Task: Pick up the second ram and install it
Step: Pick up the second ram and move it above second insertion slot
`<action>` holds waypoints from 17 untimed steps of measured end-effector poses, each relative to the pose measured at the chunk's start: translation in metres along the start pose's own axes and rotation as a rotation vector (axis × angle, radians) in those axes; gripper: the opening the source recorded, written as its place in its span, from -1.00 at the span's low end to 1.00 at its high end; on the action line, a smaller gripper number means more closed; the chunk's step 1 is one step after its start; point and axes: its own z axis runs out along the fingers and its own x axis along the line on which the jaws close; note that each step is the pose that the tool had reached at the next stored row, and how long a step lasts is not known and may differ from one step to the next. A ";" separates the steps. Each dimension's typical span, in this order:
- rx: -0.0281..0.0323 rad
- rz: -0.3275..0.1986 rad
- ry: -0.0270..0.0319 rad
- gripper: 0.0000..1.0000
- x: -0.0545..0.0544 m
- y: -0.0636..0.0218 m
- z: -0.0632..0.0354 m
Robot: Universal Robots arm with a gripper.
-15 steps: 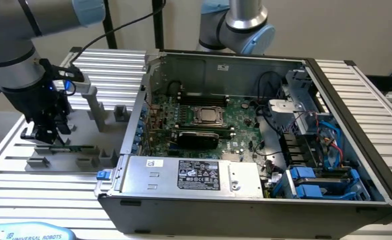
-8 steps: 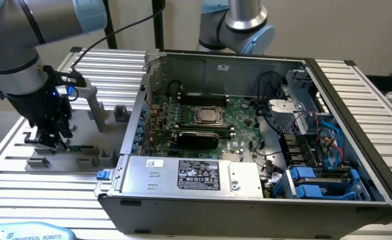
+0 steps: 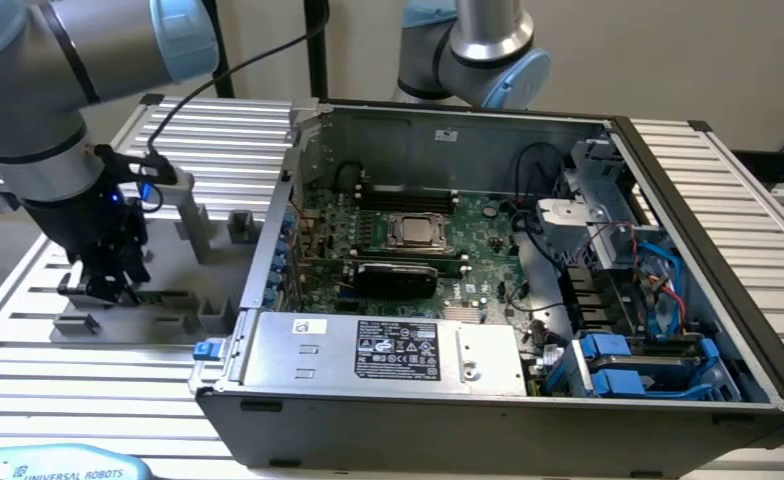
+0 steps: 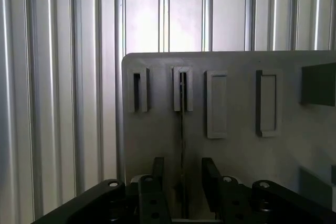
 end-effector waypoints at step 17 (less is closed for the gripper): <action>-0.0130 -0.007 0.0001 -0.47 -0.002 -0.0012 0.0088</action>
